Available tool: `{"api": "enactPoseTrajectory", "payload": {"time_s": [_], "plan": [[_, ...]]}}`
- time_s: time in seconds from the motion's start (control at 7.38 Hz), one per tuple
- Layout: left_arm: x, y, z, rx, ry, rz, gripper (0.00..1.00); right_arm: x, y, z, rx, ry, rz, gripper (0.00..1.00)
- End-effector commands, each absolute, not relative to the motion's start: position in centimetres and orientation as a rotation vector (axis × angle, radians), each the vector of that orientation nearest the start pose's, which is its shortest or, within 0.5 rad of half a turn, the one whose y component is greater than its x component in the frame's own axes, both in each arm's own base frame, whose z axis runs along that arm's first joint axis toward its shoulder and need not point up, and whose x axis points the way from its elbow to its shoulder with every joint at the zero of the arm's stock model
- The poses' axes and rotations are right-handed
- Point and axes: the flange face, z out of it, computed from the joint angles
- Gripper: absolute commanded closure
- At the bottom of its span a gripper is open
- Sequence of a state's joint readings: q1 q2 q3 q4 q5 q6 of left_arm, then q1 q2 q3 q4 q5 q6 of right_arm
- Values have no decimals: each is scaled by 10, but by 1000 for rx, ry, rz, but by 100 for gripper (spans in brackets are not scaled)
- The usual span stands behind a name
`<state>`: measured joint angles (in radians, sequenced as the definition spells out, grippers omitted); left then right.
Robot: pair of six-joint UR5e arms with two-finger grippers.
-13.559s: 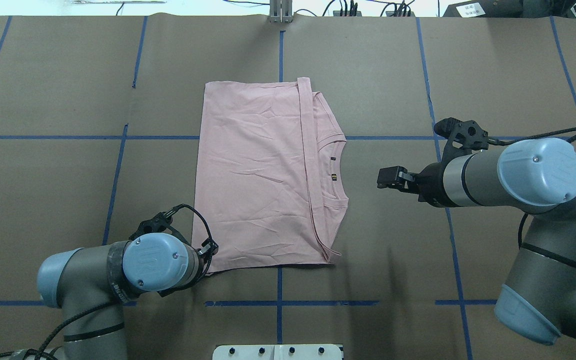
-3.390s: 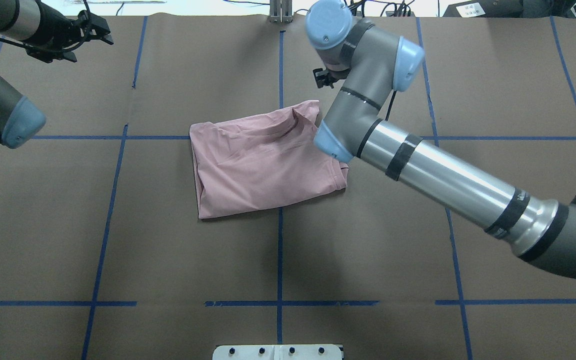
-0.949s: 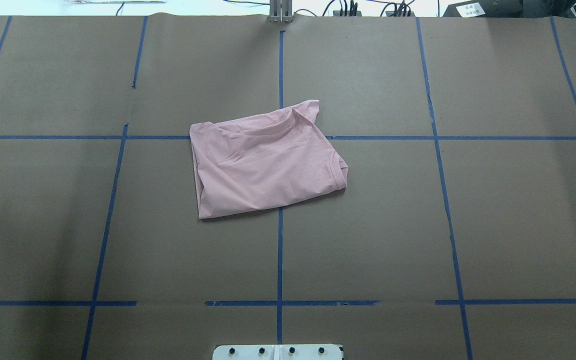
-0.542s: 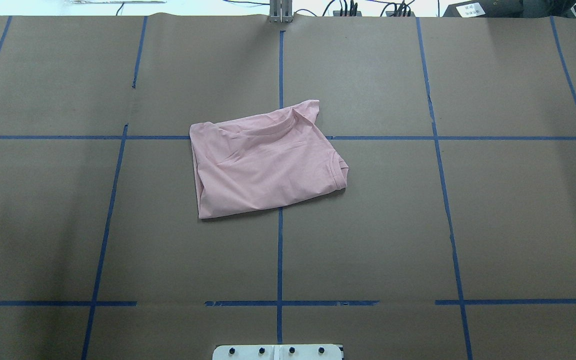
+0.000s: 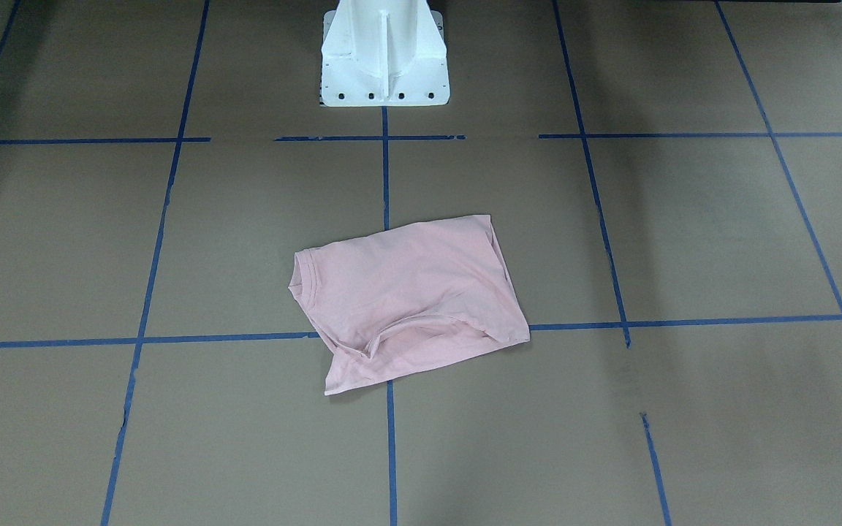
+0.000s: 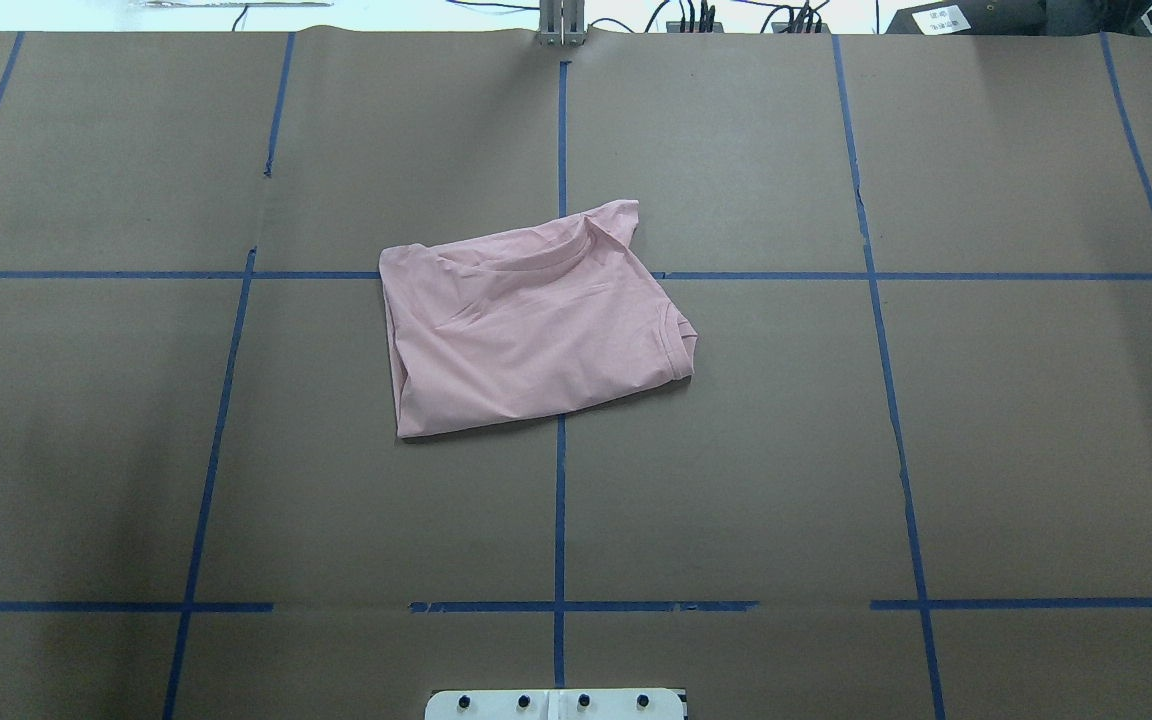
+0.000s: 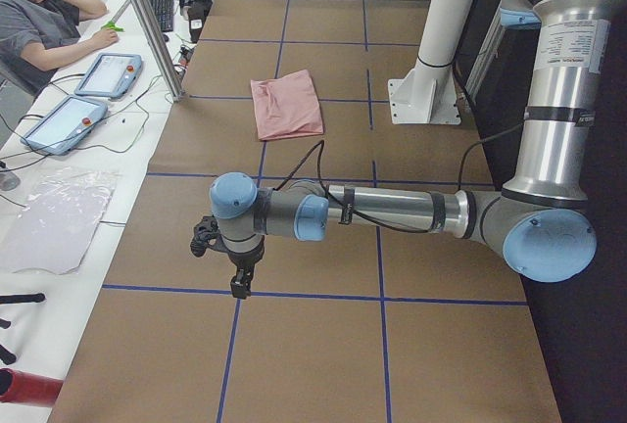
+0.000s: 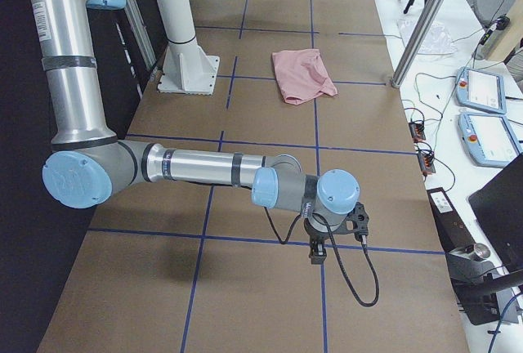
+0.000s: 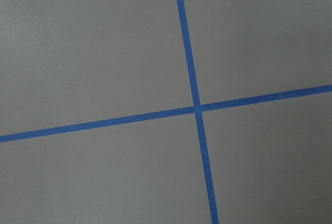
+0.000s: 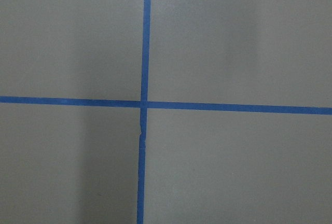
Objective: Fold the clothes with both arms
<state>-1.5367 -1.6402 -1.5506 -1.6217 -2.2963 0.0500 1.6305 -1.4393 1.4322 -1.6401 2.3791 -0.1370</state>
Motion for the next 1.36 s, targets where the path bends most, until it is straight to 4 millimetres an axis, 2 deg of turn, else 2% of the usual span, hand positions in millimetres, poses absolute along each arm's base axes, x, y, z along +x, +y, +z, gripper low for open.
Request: {"api": "enactPoseTrajectory", "payload": {"time_s": [0.0, 0.14, 0.41, 0.95, 1.22], "plan": [[-49, -530, 631, 103, 725, 118, 0, 45, -551, 640, 29, -819, -16, 0], [-49, -530, 631, 105, 725, 118, 0, 25, -546, 641, 71, -824, -18, 0], [-49, -530, 631, 108, 725, 120, 0, 25, -534, 646, 150, -836, -43, 0], [-49, -526, 635, 102, 724, 121, 0, 25, -533, 657, 134, -830, -41, 0], [-49, -526, 635, 104, 724, 123, 0, 25, -540, 658, 132, -827, -42, 0]]}}
